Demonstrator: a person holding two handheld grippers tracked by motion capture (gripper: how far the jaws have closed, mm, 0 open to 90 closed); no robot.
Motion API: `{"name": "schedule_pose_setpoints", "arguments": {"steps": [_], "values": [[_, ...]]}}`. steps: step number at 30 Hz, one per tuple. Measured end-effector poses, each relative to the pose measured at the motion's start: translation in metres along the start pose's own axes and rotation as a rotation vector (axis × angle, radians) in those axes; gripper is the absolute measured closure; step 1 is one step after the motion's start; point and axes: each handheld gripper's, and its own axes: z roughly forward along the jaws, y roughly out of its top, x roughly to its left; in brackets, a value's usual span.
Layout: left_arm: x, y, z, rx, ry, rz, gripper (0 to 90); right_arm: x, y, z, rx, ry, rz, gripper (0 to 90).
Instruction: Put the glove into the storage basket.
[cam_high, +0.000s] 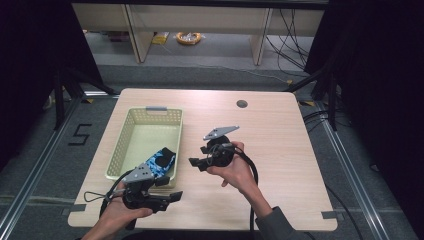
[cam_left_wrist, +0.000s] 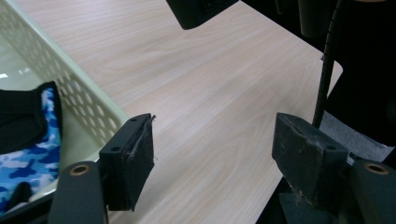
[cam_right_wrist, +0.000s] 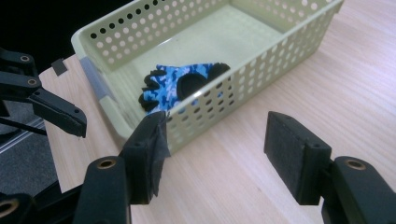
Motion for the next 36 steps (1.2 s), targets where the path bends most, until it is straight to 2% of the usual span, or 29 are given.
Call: {"name": "schedule_pose_setpoints", "arguments": {"steps": [2,4,5,7,8,10,12,15,18,19,21,22,23,25,26,30,31,32,33,34,35,36], "values": [[-0.001,-0.002,0.002,0.007,0.001,-0.004,29.0,-0.001,-0.007,-0.004,-0.002,0.003,0.022,39.8],[-0.001,-0.002,0.003,0.001,0.003,0.0,28.9,-0.003,-0.011,-0.007,-0.001,0.003,0.016,39.8],[-0.001,-0.003,0.003,-0.003,0.004,0.002,28.8,-0.003,-0.014,-0.006,-0.016,-0.004,0.017,39.6],[-0.001,-0.003,0.002,-0.002,0.009,0.003,27.8,-0.004,-0.015,-0.008,-0.007,0.004,0.023,39.4],[-0.001,-0.004,0.001,-0.01,0.003,-0.009,27.0,-0.004,-0.019,-0.01,-0.009,0.01,0.022,38.4],[0.0,-0.004,-0.001,-0.006,0.004,0.011,24.4,-0.004,-0.023,-0.012,-0.012,0.015,0.022,36.6],[0.0,-0.006,-0.002,-0.018,0.011,0.009,21.8,-0.005,-0.028,-0.013,-0.021,0.032,0.027,36.1],[0.0,-0.008,-0.003,-0.006,0.008,0.023,18.8,-0.005,-0.034,-0.016,-0.01,0.03,0.036,33.2],[0.0,-0.012,-0.001,-0.024,-0.007,0.024,18.6,-0.006,-0.038,-0.017,-0.023,0.022,0.033,31.2],[-0.001,-0.012,-0.001,-0.018,0.002,0.018,18.5,-0.007,-0.042,-0.019,-0.031,0.025,0.045,27.5],[-0.001,-0.017,0.001,-0.015,0.003,0.037,18.6,-0.008,-0.045,-0.02,-0.029,0.021,0.052,27.1],[-0.001,-0.019,0.002,-0.013,0.012,0.031,18.6,-0.008,-0.047,-0.021,-0.031,0.006,0.053,26.5],[-0.001,-0.021,0.003,-0.006,0.004,0.028,18.6,-0.01,-0.049,-0.021,-0.038,0.015,0.054,25.7],[-0.002,-0.023,0.005,-0.017,0.002,0.015,18.7,-0.009,-0.05,-0.022,-0.035,0.014,0.061,25.6],[-0.002,-0.025,0.006,-0.012,0.013,0.038,18.7,-0.008,-0.054,-0.024,-0.041,0.006,0.07,25.6],[-0.002,-0.027,0.006,-0.005,0.011,0.031,18.7,-0.009,-0.059,-0.025,-0.042,0.014,0.058,25.6],[-0.002,-0.028,0.007,-0.012,0.012,0.03,18.8,-0.006,-0.061,-0.026,-0.037,0.022,0.074,25.6],[-0.002,-0.029,0.006,-0.008,0.015,0.033,18.8,-0.007,-0.062,-0.027,-0.038,0.028,0.063,25.5],[-0.002,-0.029,0.006,-0.01,0.018,0.028,18.8,-0.007,-0.064,-0.027,-0.041,0.014,0.061,25.3],[-0.003,-0.031,0.007,-0.008,0.017,0.031,18.8,-0.006,-0.067,-0.029,-0.041,0.023,0.076,24.6],[-0.003,-0.031,0.007,-0.008,0.017,0.031,18.7,-0.006,-0.068,-0.029,-0.048,0.015,0.063,24.4],[-0.002,-0.032,0.007,-0.002,0.019,0.037,18.7,-0.005,-0.069,-0.03,-0.04,0.019,0.079,24.2]]}}
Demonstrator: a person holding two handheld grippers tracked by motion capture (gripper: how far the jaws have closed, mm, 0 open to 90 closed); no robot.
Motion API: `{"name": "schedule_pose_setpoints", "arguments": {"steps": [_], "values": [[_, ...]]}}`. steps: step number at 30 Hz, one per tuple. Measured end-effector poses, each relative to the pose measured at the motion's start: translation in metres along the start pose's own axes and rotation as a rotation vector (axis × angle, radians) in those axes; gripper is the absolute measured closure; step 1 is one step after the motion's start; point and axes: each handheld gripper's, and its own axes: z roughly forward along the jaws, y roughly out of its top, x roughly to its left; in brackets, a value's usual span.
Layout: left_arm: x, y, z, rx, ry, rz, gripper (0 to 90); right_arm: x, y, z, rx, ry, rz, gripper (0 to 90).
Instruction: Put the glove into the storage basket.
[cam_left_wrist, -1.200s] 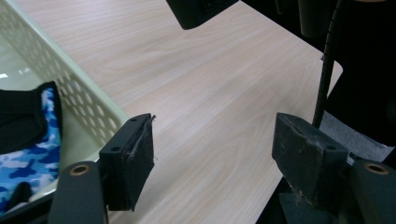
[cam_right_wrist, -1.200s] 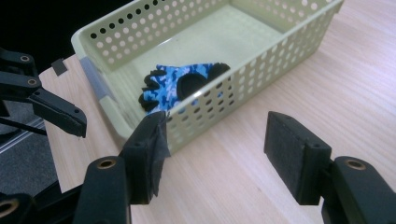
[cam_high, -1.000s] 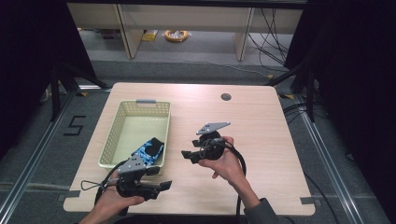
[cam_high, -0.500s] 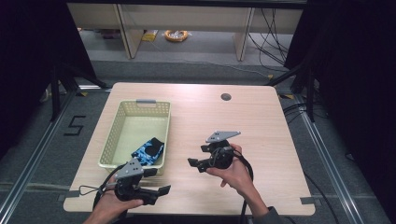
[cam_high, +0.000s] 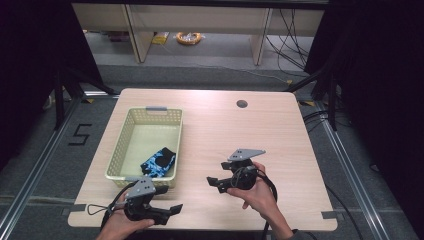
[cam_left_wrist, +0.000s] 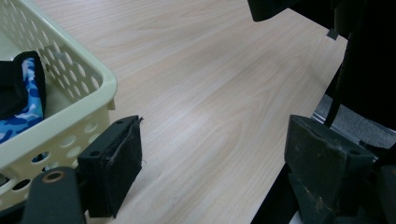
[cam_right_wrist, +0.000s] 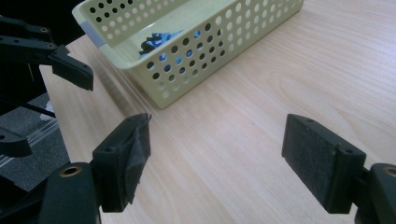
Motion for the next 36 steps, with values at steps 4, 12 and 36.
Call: {"name": "schedule_pose_setpoints", "arguments": {"steps": [4,12,36], "values": [[0.0,-0.006,0.002,0.003,-0.002,0.002,18.8,0.001,-0.005,-0.001,0.002,-0.007,-0.004,21.8],[0.001,-0.016,0.007,0.023,0.008,0.016,18.7,0.001,-0.018,-0.002,-0.016,0.01,-0.016,20.7],[0.001,-0.031,0.009,0.044,-0.009,0.02,18.5,0.003,-0.053,-0.008,-0.023,0.037,0.012,17.5]]}}
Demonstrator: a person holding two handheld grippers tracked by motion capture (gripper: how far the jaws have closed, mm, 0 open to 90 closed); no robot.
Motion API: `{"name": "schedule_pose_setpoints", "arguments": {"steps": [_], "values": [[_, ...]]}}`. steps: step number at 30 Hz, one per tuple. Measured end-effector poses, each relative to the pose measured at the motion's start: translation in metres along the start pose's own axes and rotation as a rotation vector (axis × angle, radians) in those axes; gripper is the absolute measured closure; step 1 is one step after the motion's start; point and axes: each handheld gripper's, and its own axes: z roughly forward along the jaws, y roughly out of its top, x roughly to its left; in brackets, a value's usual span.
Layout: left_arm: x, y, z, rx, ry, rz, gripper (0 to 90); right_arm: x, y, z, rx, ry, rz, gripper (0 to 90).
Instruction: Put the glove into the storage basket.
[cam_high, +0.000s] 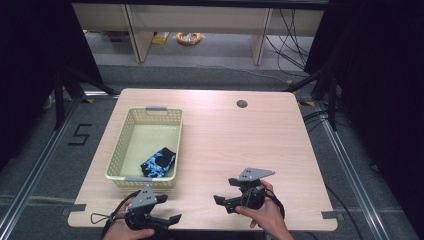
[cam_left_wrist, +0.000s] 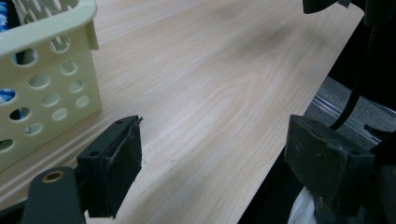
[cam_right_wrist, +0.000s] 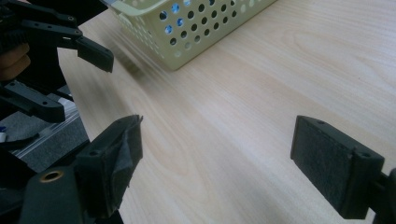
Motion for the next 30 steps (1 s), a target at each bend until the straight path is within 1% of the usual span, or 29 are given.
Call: {"name": "schedule_pose_setpoints", "arguments": {"steps": [1,2,3,4,5,6,7,8,9,10,11,12,13,14,16,17,18,19,20,21,22,23,24,25,26,27,28,29,30], "values": [[0.0,-0.001,0.0,-0.001,0.004,0.0,18.5,0.0,0.0,0.0,0.0,0.0,0.0,17.5],[0.0,-0.001,0.0,0.003,0.005,0.003,18.6,0.003,-0.001,-0.001,0.013,-0.013,0.026,17.5],[0.0,-0.002,0.001,-0.005,0.001,-0.004,18.5,0.0,-0.003,-0.001,0.005,-0.004,-0.001,17.4],[-0.001,-0.003,0.002,-0.01,0.008,-0.012,18.5,0.001,-0.004,-0.001,0.009,0.003,0.007,17.5],[0.0,-0.003,0.001,0.008,-0.001,-0.004,18.5,0.0,-0.007,-0.002,0.004,-0.004,-0.002,17.4],[-0.001,-0.005,0.002,-0.006,0.01,-0.005,18.5,0.001,-0.008,-0.003,0.009,-0.009,0.011,17.3],[-0.001,-0.005,0.002,-0.006,0.01,-0.005,18.5,0.001,-0.008,-0.003,0.009,-0.009,0.011,17.3],[-0.002,-0.006,0.001,0.016,0.002,-0.027,18.5,0.002,-0.009,-0.003,0.007,0.0,0.014,17.3],[-0.001,-0.006,0.001,0.013,0.011,0.003,18.5,0.003,-0.01,-0.004,0.01,0.002,0.022,17.3],[-0.001,-0.007,0.0,0.023,0.004,0.003,18.5,0.003,-0.012,-0.004,0.001,-0.014,0.004,17.3],[-0.002,-0.008,0.001,0.012,0.007,-0.006,18.5,0.003,-0.012,-0.005,0.007,0.003,0.013,17.3],[-0.001,-0.008,0.0,0.039,-0.001,-0.003,18.5,0.004,-0.015,-0.005,0.007,-0.008,-0.001,17.3],[-0.001,-0.008,0.0,0.039,-0.001,-0.003,18.6,0.004,-0.015,-0.005,0.007,-0.008,-0.001,17.3],[-0.002,-0.01,0.0,0.022,0.001,-0.008,18.6,0.008,-0.017,-0.007,0.022,-0.026,0.011,17.3],[-0.002,-0.01,0.0,0.021,0.006,-0.011,18.6,0.008,-0.018,-0.008,0.029,-0.032,-0.002,17.3],[-0.003,-0.011,0.0,0.028,0.0,-0.025,18.5,0.01,-0.021,-0.008,0.036,-0.034,-0.008,17.3],[-0.003,-0.011,-0.001,0.03,0.001,0.003,18.5,0.01,-0.022,-0.007,0.033,-0.043,-0.029,17.2],[-0.003,-0.011,-0.001,0.03,0.001,0.003,18.6,0.01,-0.022,-0.007,0.033,-0.043,-0.029,17.2],[-0.003,-0.011,-0.001,0.034,0.007,0.009,18.6,0.011,-0.024,-0.008,0.04,-0.053,-0.049,17.2],[-0.003,-0.012,-0.001,0.032,0.005,0.009,18.5,0.012,-0.025,-0.008,0.053,-0.052,-0.041,17.2],[-0.004,-0.013,0.0,0.015,0.017,0.01,18.5,0.015,-0.028,-0.007,0.063,-0.052,-0.028,17.1],[-0.005,-0.014,0.0,0.02,0.01,-0.013,18.5,0.016,-0.031,-0.006,0.069,-0.054,-0.052,17.2],[-0.004,-0.014,-0.002,0.057,0.012,0.005,18.5,0.016,-0.033,-0.006,0.074,-0.059,-0.065,17.1],[-0.004,-0.014,-0.002,0.057,0.012,0.005,18.5,0.017,-0.034,-0.006,0.082,-0.064,-0.076,17.1],[-0.007,-0.015,-0.001,0.029,0.009,-0.006,18.5,0.017,-0.034,-0.006,0.082,-0.064,-0.076,17.1],[-0.007,-0.016,-0.001,0.029,0.012,-0.002,18.4,0.017,-0.037,-0.006,0.088,-0.062,-0.082,17.0],[-0.007,-0.016,-0.002,0.043,0.009,-0.003,18.3,0.018,-0.04,-0.005,0.094,-0.055,-0.077,17.0],[-0.007,-0.016,-0.002,0.045,0.001,0.016,18.3,0.018,-0.04,-0.005,0.094,-0.055,-0.077,17.0],[-0.008,-0.017,-0.002,0.038,0.006,0.011,18.3,0.019,-0.042,-0.005,0.09,-0.056,-0.079,17.0]]}}
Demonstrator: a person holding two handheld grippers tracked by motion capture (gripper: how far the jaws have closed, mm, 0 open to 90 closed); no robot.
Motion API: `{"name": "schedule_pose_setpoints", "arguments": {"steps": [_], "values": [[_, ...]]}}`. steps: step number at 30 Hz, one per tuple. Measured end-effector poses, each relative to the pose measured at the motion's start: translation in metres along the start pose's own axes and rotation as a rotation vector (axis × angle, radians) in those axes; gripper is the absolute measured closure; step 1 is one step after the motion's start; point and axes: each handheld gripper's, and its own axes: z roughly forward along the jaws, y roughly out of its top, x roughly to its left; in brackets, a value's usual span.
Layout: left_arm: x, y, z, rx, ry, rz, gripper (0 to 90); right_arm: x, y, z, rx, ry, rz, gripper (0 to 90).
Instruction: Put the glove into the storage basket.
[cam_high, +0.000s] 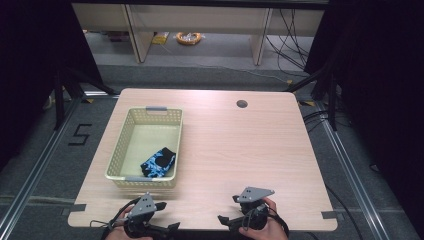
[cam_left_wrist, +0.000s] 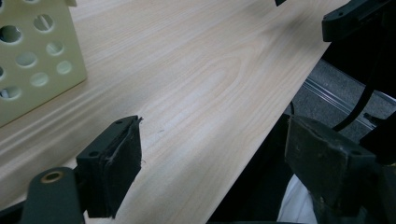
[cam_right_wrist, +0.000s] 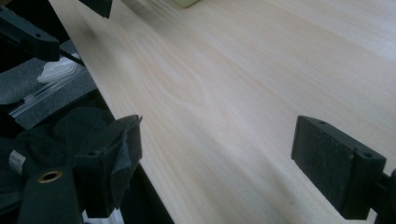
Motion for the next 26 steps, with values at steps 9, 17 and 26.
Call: {"name": "schedule_pose_setpoints", "arguments": {"steps": [9,17,26], "values": [[-0.0005,-0.0024,0.003,0.011,0.001,0.0,18.2,0.0029,-0.0081,0.0004,0.017,-0.008,0.001,16.9],[0.0009,-0.0023,0.0028,0.009,0.001,-0.004,18.2,0.0036,-0.0086,-0.0004,0.033,-0.009,0.004,16.8],[0.0044,-0.0016,0.0013,0.025,0.013,0.003,18.2,0.0024,-0.0084,0.0008,0.026,-0.007,-0.012,16.8]]}}
